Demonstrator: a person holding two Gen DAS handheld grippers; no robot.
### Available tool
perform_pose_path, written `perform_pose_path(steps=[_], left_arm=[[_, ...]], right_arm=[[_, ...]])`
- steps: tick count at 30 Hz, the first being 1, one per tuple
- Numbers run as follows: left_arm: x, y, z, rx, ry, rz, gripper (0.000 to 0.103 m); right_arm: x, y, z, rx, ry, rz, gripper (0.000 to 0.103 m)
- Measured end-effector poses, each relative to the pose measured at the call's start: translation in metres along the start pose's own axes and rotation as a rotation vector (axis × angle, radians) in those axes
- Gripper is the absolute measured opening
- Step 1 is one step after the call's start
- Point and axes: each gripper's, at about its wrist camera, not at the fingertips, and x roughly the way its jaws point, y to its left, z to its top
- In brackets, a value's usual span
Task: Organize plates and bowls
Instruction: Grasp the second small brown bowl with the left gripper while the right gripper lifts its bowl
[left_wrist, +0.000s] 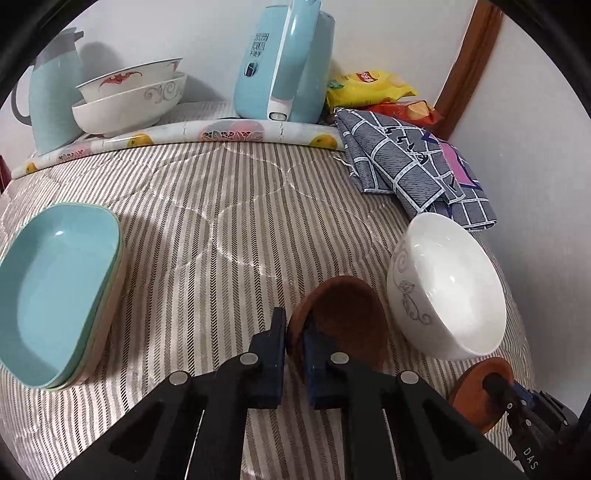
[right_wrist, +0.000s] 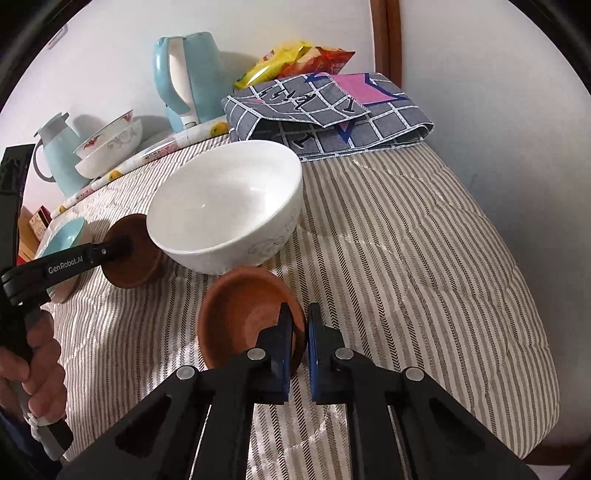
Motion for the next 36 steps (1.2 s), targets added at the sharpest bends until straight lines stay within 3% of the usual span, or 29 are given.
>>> perform_pose_path(steps=[15,36], left_arm=[[-0.042,0.002,-0.006,-0.022,-0.053,0.000,0.009],[-0.104,0.000,0.009,-0.016,-0.157,0.022,0.009]], right_arm=[[-0.030,-0.004,-0.004,0.024,-0.042,-0.002,0.008],[-0.084,0.016,0.020,0.009,-0.147,-0.001,0.008]])
